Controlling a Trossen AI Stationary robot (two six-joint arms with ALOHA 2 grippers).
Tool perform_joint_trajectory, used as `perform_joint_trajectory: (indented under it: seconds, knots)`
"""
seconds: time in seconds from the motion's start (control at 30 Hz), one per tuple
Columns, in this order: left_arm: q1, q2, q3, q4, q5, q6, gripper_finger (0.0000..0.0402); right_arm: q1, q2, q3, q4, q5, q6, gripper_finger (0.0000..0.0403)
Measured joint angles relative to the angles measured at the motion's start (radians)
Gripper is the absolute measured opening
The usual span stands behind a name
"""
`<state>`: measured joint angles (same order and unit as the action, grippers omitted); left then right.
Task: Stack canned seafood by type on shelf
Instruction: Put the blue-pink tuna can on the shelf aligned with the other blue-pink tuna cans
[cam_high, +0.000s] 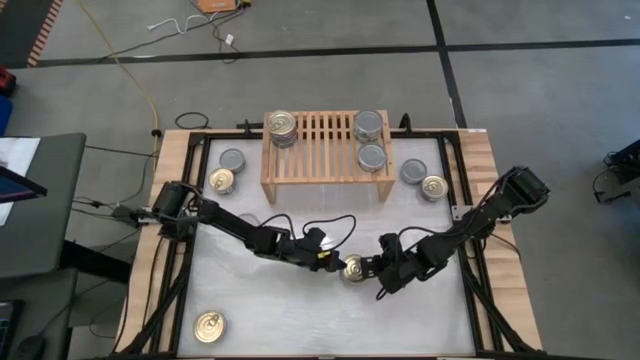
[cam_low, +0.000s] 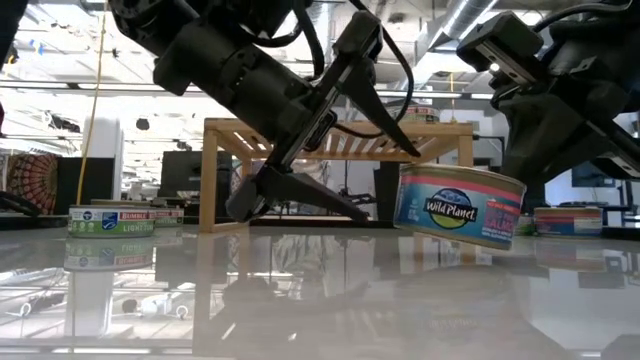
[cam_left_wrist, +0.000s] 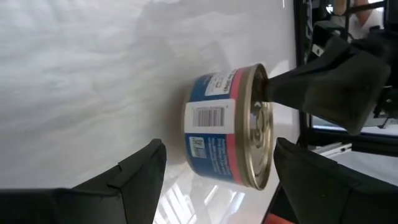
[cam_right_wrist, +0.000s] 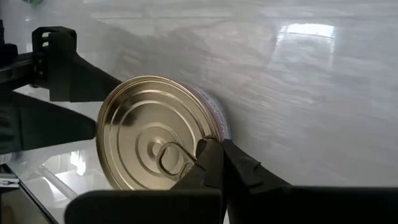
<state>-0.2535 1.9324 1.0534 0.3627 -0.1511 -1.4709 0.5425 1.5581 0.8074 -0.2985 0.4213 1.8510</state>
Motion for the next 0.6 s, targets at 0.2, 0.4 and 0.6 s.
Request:
perform_joint_trajectory:
  seconds: [0.2, 0.4, 0.6]
  knots:
    - [-0.004, 0.000, 0.000, 0.001, -0.034, -0.035, 0.0286, -0.020, 0.000, 0.000, 0.001, 0.000, -0.025, 0.0020]
    - [-0.004, 0.000, 0.000, 0.002, -0.038, -0.048, 0.0286, -0.035, 0.000, 0.000, 0.001, 0.000, -0.030, 0.0020]
    - [-0.004, 0.000, 0.000, 0.001, -0.047, -0.046, 0.0286, -0.043, 0.001, 0.001, 0.028, 0.000, -0.057, 0.0020]
